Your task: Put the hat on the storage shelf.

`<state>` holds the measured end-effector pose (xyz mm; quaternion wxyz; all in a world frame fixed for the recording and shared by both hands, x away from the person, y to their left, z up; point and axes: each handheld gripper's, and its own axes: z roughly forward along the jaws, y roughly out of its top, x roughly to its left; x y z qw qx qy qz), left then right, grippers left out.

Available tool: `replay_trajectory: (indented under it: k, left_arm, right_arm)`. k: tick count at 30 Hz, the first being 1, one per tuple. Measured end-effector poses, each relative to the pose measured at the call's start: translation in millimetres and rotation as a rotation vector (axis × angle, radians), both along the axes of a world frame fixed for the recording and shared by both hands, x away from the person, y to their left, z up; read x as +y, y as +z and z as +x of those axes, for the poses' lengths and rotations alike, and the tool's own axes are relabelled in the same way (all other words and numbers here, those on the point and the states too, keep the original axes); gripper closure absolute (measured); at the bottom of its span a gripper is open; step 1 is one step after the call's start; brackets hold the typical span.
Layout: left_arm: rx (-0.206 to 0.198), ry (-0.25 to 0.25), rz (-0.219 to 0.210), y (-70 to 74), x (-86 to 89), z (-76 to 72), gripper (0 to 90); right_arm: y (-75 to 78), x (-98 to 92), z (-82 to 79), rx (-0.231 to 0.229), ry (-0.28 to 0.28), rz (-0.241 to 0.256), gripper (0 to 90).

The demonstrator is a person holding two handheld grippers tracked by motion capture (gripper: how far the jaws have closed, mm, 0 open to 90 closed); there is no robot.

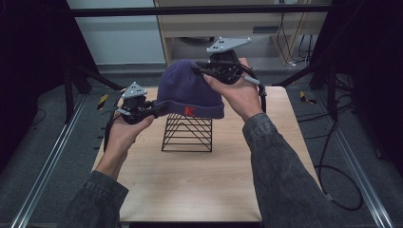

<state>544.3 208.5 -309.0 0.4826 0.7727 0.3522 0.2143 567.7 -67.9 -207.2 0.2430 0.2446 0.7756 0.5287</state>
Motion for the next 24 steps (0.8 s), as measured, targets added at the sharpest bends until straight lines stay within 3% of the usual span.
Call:
replay_trajectory:
  k: [5, 24]
  left_arm:
    - [0.002, 0.026, -0.009, -2.5, 3.2, 5.0, 67.9]
    - [0.061, 0.021, 0.015, -28.8, 10.4, 6.4, 67.1]
  right_arm:
    - [-3.1, -0.9, 2.1, 0.006, -0.008, 0.013, 79.9]
    - [-27.8, 9.4, 8.3, 0.081, 0.005, -0.075, 79.1]
